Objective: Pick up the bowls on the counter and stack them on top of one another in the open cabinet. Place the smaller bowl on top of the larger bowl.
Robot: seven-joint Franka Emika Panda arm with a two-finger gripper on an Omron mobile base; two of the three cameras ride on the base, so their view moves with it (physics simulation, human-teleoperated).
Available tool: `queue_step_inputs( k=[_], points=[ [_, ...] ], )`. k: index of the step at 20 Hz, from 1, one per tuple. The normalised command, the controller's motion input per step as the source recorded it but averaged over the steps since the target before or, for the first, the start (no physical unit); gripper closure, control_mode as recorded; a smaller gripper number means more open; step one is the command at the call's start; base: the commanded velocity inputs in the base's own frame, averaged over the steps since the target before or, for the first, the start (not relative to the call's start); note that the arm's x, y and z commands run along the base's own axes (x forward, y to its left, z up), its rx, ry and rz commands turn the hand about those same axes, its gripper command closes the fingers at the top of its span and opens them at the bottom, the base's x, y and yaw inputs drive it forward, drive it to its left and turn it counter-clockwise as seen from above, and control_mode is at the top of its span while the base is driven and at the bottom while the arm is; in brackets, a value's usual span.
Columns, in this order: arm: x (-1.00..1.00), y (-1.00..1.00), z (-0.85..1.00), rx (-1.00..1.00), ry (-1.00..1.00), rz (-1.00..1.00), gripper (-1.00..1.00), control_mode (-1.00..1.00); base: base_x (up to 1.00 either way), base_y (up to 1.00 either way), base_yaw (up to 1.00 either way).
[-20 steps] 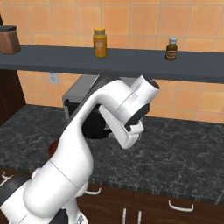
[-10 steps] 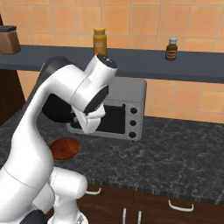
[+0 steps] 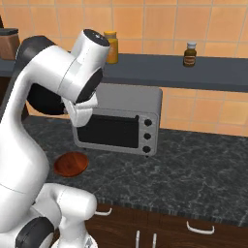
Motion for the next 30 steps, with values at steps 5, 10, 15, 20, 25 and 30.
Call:
queue_step_inputs(
  k=[5,10,15,20,25,30],
  points=[
    [0.00,0.59,0.36,0.01,-0.08,0.00,1.00,-1.00,0.00,0.00,0.00],
    [0.23,0.43,0.33,0.00,-0.02,0.00,1.00,-1.00,0.00,0.00,0.00],
    [0.45,0.53,0.14,0.00,-0.15,0.00,1.00,-1.00,0.00,0.00,0.00],
    [0.54,0.34,0.14,0.01,-0.11,0.00,1.00,-1.00,0.00,0.00,0.00],
    [0.77,0.08,0.05,0.01,-0.02,0.00,1.00,-1.00,0.00,0.00,0.00],
    [0.87,0.00,0.11,-0.01,0.07,0.00,1.00,-1.00,0.00,0.00,0.00]
  ],
)
